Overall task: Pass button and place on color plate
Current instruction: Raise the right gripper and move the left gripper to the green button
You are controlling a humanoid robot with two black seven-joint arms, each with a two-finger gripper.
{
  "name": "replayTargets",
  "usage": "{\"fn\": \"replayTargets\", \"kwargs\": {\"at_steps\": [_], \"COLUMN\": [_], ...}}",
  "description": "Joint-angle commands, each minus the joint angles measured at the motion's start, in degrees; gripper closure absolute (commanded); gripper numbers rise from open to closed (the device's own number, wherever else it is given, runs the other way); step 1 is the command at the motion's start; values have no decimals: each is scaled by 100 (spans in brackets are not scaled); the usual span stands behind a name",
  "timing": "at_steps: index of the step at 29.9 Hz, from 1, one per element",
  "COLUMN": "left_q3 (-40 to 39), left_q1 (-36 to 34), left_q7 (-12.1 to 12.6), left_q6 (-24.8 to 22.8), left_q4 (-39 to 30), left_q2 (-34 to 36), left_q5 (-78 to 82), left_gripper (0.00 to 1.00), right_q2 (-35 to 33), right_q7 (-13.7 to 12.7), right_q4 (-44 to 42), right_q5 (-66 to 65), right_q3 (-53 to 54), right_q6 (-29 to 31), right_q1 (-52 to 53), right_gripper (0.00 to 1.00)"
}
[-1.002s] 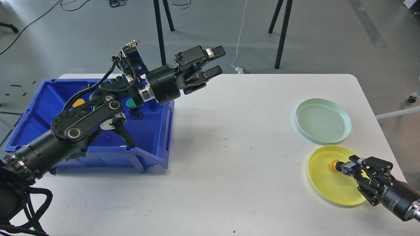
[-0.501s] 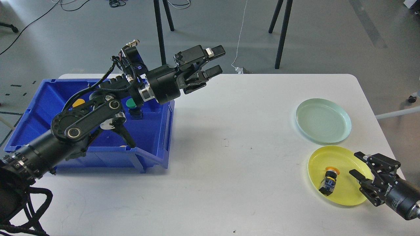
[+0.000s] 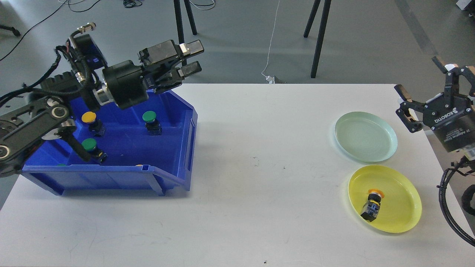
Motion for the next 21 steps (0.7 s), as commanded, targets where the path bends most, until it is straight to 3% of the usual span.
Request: {"fn": "replayTargets", "kwargs": {"at_steps": [1, 7, 13, 21], "left_q3": [159, 404, 870, 1011], "left_q1": [-13, -75, -92, -92], "left_q7": [-1, -1, -1, -1], "left_q6": [1, 1, 1, 1], "left_q4": [-408, -251, 548, 1472], "left_q2": [875, 1588, 1439, 1149], "left_q5": [789, 2686, 4490, 5265], "left_gripper": [8, 8, 12, 14], "right_q2": [399, 813, 813, 778], "right_q7": [0, 0, 0, 0], "right_q4": [-18, -71, -71, -71], "right_q5": [17, -9, -9, 0], "right_q3": [-8, -43, -184, -175], "right_q6": [1, 1, 1, 1], "right_q1": [334, 423, 414, 308], "right_gripper": [2, 2, 2, 2]}}
